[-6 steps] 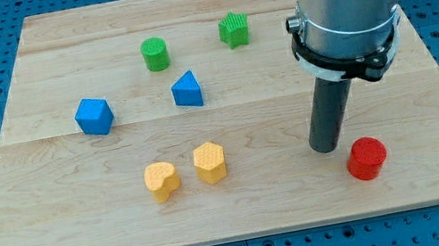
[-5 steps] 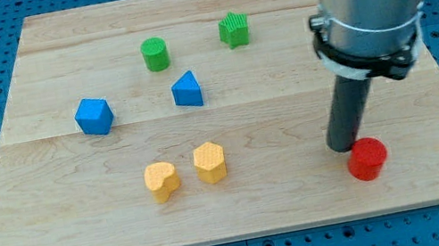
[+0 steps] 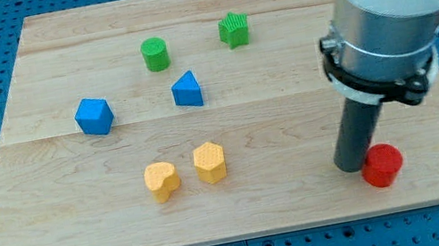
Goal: Push the red circle to the bottom right
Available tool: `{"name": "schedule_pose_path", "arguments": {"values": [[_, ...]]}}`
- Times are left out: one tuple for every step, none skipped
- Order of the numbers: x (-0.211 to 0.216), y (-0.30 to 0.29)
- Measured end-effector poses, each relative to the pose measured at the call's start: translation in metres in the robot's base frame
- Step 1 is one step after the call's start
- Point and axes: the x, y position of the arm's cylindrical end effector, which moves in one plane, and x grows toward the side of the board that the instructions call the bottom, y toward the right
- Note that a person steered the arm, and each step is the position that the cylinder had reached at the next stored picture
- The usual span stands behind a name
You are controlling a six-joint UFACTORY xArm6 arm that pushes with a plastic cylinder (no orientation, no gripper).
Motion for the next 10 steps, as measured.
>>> {"name": "schedule_pose_path", "arguments": {"values": [[0.004, 0.005], [0.004, 0.009], [0.004, 0.015], [0.004, 0.027], [0.007, 0.042], [0.013, 0.057], [0.019, 0.069], [0.02, 0.068], [0.02, 0.034], [0.023, -0.011]]}}
